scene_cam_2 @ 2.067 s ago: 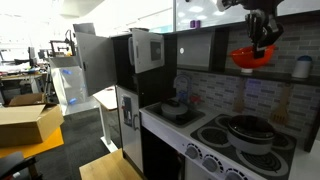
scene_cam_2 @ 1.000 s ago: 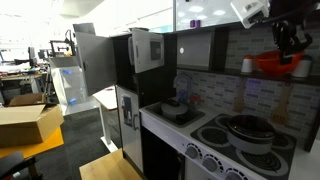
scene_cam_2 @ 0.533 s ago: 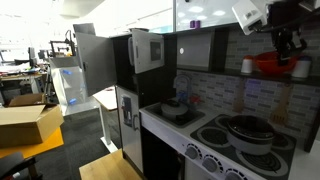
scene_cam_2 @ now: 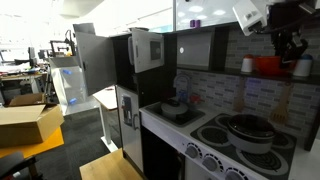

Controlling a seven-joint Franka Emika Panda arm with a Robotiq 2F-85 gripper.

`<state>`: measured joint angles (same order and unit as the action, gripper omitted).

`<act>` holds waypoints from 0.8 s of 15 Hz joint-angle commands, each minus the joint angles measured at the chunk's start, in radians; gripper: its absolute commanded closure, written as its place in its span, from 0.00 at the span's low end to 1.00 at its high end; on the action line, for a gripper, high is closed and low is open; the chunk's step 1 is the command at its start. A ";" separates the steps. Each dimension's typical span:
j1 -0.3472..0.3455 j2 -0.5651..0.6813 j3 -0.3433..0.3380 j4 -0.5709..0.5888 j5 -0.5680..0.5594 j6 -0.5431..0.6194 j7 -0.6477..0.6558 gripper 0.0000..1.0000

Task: Pick up the red bowl and put it on the shelf

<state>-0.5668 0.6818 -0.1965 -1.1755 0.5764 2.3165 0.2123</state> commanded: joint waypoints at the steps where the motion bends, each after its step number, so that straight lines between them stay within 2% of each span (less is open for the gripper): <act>1: -0.015 -0.006 0.007 0.009 0.015 -0.026 -0.001 0.33; 6: -0.016 -0.043 -0.006 -0.057 0.020 0.010 -0.002 0.00; 9: -0.026 -0.062 -0.001 -0.098 0.041 0.046 -0.012 0.00; 12: -0.060 -0.114 0.045 -0.188 0.177 0.171 -0.090 0.00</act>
<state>-0.5994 0.6478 -0.2074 -1.2457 0.6314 2.3610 0.1980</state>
